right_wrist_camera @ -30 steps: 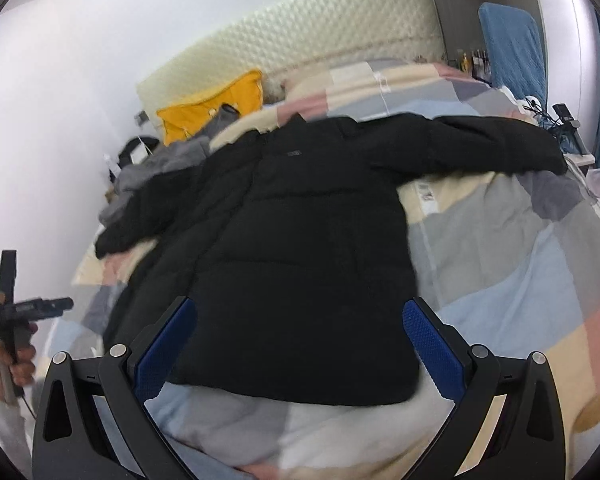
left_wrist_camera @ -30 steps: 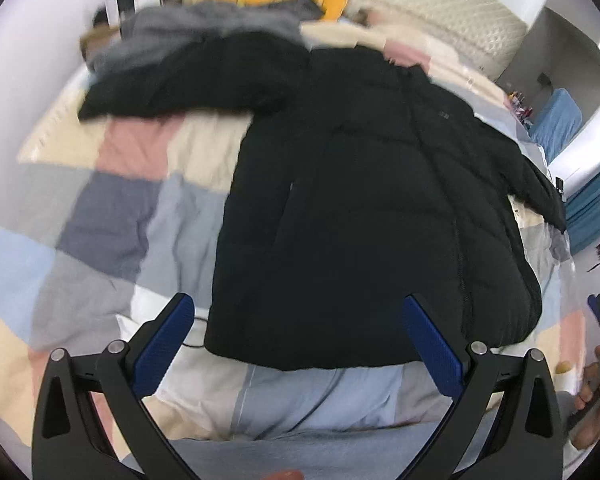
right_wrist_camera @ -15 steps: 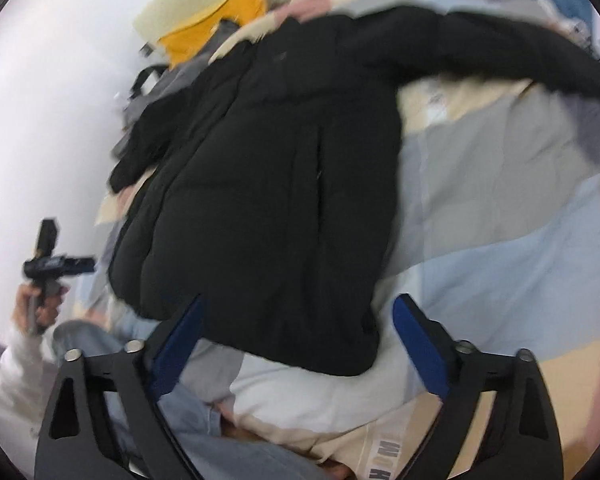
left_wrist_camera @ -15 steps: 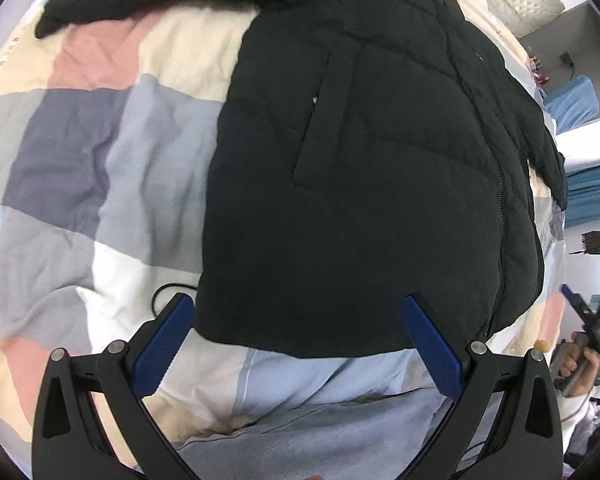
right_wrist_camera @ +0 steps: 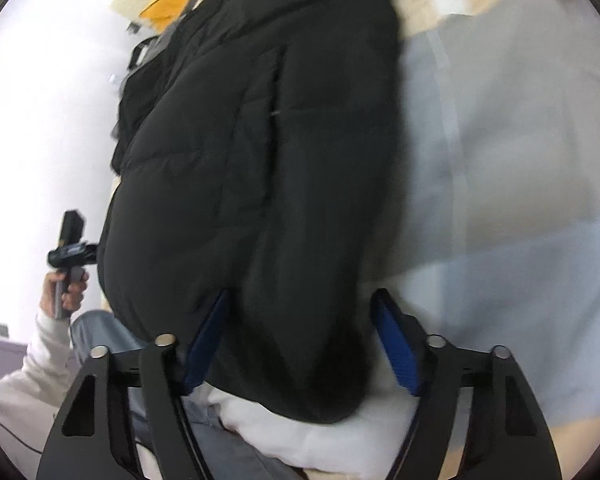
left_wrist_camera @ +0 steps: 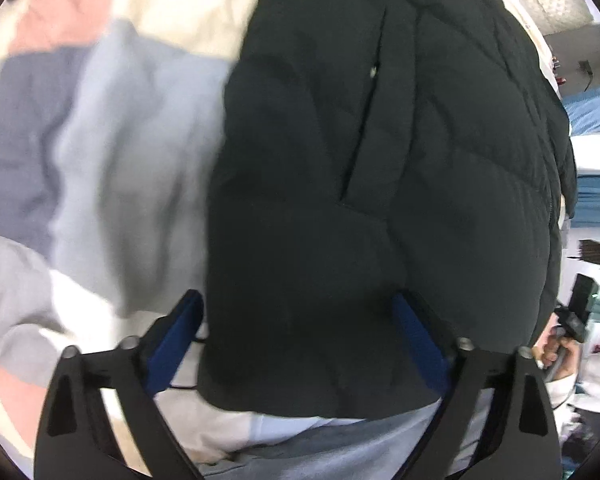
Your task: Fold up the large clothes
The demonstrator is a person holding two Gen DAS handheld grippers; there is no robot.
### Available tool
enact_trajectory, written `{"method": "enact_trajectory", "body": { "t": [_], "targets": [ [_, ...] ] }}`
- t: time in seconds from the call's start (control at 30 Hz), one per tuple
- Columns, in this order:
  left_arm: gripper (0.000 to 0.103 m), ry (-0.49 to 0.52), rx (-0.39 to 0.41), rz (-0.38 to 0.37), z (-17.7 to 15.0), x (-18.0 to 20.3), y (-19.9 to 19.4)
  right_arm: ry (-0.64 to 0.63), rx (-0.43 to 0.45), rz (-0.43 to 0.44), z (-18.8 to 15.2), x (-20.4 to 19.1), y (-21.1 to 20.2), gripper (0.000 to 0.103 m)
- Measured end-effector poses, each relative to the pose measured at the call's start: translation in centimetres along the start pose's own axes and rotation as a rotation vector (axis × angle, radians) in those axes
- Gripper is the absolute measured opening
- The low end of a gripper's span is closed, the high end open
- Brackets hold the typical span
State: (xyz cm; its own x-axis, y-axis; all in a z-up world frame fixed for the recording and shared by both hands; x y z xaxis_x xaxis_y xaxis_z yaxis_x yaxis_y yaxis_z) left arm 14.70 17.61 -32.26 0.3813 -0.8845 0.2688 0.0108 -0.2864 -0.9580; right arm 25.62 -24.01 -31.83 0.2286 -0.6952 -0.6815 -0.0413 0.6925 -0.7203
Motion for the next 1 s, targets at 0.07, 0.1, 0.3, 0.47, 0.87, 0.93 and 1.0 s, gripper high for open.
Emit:
{"method": "enact_trajectory", "body": {
  "t": [0.07, 0.1, 0.3, 0.47, 0.87, 0.93, 1.0],
  "targets": [
    [0.067, -0.028, -0.015, -0.056, 0.1, 0.1, 0.4, -0.036, 0.003, 0.000, 0.3, -1.2, 0.2, 0.044],
    [0.063, -0.033, -0.010, -0.068, 0.1, 0.2, 0.3, -0.083, 0.008, -0.006, 0.4, -2.5, -0.1, 0.036],
    [0.009, 0.034, 0.025, -0.082, -0.5, 2.0, -1.8, -0.198, 0.056, -0.071, 0.7, -5.0, -2.4, 0.008],
    [0.004, 0.064, 0.100, -0.106, -2.0, 2.4, -5.8, -0.259, 0.102, -0.089, 0.2, -7.5, -5.1, 0.006],
    [0.003, 0.055, 0.083, -0.080, -5.0, -1.3, -7.9, -0.248, 0.038, -0.168, -3.4, -5.7, -5.9, 0.006],
    [0.003, 0.046, 0.061, -0.065, -5.0, -1.1, -7.1, -0.234, 0.009, -0.184, -3.3, -4.5, -4.9, 0.006],
    [0.004, 0.029, 0.031, -0.057, -4.5, -0.9, -5.9, -0.215, -0.015, -0.192, -3.1, -3.4, -3.8, 0.006]
  ]
}}
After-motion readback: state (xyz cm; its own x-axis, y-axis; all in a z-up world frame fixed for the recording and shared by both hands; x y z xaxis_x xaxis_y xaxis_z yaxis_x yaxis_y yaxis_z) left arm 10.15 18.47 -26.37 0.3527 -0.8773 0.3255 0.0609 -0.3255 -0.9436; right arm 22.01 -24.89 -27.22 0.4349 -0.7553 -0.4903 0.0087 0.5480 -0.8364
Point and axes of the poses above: each gripper's, at about its wrist camera, not at the fingertips, and y roughly the way its jaws point, x to its right, z to its top, the point moved 8 cm from there along y, roughly the way its jaws point, and after that the axes turned 5 degrees about z, right-handed, at the moved point
